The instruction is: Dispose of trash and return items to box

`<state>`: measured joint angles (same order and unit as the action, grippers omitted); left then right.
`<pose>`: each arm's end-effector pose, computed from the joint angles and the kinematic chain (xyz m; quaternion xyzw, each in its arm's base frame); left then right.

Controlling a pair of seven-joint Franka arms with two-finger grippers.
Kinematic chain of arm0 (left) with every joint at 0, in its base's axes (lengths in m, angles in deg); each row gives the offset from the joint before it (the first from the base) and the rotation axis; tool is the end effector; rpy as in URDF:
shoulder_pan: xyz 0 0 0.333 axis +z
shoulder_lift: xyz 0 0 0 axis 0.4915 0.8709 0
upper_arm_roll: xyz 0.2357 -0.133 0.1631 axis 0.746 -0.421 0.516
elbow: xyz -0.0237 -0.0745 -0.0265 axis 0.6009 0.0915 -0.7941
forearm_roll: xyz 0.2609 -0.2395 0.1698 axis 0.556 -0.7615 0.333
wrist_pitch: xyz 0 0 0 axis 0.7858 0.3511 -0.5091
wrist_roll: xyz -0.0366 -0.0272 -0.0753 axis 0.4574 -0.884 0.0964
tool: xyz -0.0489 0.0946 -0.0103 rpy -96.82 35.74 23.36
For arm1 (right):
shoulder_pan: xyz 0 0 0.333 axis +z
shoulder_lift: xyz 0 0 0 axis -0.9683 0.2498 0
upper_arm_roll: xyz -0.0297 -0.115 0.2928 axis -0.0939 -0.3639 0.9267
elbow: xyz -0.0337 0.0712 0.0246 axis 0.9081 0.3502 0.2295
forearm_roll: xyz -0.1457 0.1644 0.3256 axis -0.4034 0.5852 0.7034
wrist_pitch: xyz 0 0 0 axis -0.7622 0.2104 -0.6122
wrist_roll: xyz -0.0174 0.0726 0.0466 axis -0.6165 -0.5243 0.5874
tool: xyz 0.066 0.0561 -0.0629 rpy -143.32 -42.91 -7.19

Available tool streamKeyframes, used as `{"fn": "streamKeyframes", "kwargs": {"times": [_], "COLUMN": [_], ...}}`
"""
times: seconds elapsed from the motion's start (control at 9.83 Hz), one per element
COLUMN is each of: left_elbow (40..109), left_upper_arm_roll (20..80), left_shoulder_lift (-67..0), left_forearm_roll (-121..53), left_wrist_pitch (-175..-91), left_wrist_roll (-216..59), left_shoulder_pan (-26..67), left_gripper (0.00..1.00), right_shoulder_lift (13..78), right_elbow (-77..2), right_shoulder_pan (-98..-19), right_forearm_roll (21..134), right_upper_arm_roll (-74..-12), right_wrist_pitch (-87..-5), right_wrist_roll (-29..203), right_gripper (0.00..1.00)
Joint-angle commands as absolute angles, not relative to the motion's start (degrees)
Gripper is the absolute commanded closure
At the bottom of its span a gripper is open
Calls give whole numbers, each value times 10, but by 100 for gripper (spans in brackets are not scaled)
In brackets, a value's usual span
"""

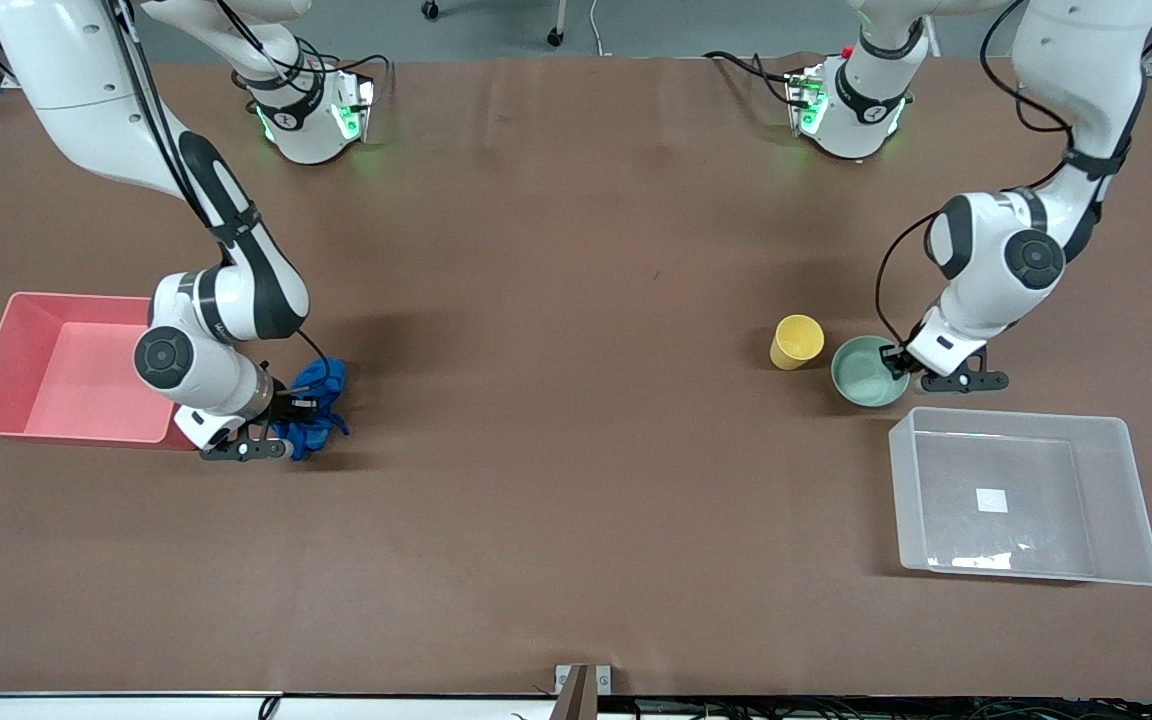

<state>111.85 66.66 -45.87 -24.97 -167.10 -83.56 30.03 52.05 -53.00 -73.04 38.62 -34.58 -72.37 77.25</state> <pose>0.5061 -0.0064 0.2264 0.9999 0.0072 0.0085 0.0039 0.5992 0.0579 0.1899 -0.9995 -0.0189 0.0252 0.0007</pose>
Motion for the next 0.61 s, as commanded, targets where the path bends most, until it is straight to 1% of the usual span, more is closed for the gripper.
{"fn": "streamKeyframes", "kwargs": {"times": [0.0,0.1,0.2,0.31,0.41,0.51], "left_elbow": [1127,1091,1035,971,904,832], "left_upper_arm_roll": [672,676,679,695,700,710], "left_shoulder_lift": [-556,-567,-553,-518,-470,-414], "left_forearm_roll": [-253,-254,-256,-258,-267,-275], "left_wrist_pitch": [-1551,-1500,-1463,-1456,-1456,-1456], "left_wrist_roll": [-854,-854,-854,-856,-862,-868], "left_shoulder_pan": [305,305,306,305,306,307], "left_gripper": [100,100,100,100,100,100], "right_shoulder_lift": [511,492,471,456,446,434], "right_elbow": [-511,-466,-409,-343,-284,-234], "right_shoulder_pan": [-736,-738,-742,-755,-770,-781], "right_forearm_roll": [390,390,390,390,390,390], "right_upper_arm_roll": [-339,-339,-339,-341,-345,-366], "right_wrist_pitch": [-693,-599,-482,-381,-305,-249], "right_wrist_roll": [762,750,743,747,758,815], "right_gripper": [100,100,100,100,100,100]}}
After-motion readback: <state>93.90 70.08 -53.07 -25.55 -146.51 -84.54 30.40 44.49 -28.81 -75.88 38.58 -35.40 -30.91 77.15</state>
